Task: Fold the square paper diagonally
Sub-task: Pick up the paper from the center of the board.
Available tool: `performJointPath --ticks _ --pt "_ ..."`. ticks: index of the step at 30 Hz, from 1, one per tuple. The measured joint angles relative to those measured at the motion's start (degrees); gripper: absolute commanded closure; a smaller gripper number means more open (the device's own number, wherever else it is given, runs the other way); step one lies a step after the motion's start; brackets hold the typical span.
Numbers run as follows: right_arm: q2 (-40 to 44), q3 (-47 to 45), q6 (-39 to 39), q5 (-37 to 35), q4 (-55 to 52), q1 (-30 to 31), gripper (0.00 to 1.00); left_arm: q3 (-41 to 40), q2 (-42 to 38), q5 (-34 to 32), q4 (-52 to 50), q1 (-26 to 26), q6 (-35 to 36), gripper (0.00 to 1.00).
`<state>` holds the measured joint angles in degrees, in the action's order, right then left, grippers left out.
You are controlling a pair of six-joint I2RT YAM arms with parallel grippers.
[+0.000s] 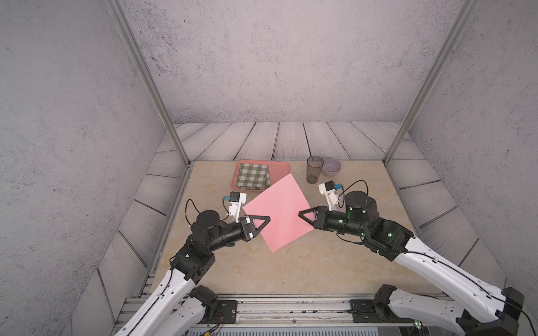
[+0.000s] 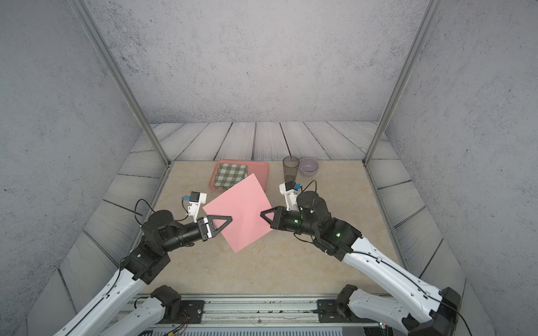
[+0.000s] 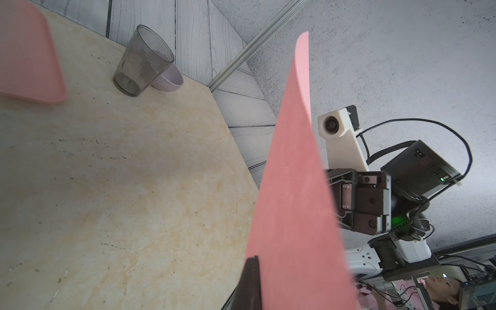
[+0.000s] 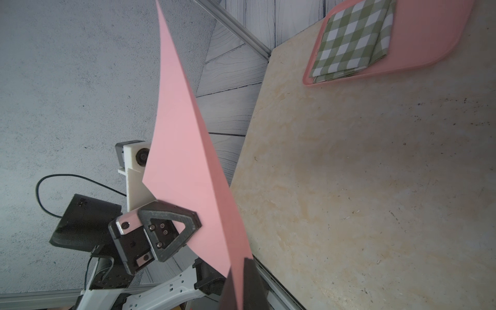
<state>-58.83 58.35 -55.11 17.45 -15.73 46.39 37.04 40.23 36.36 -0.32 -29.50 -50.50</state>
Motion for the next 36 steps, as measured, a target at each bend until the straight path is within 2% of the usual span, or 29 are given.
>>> performJointPath --ticks 6,14,20,27,36 --pt "-0.7 0.8 -0.7 0.8 0.0 0.2 0.87 0.0 1.2 -0.4 -0.6 -0.3 0.8 0.97" --pt "-2.9 2.1 -0.8 2.0 -0.1 0.9 0.8 0.0 3.0 -1.0 -0.8 -0.8 1.7 0.97" --pt "-4.4 2.5 -0.6 2.8 -0.1 1.6 0.69 0.0 3.1 -1.4 -0.9 -0.9 2.4 0.98" --pt "-5.2 4.0 -0.1 3.7 0.5 2.2 0.49 0.0 3.1 -1.9 -0.8 -1.1 2.8 0.98" --pt "-5.8 4.2 0.3 3.9 3.1 2.3 0.44 -0.1 3.0 -2.1 -0.8 -1.2 3.1 0.98"
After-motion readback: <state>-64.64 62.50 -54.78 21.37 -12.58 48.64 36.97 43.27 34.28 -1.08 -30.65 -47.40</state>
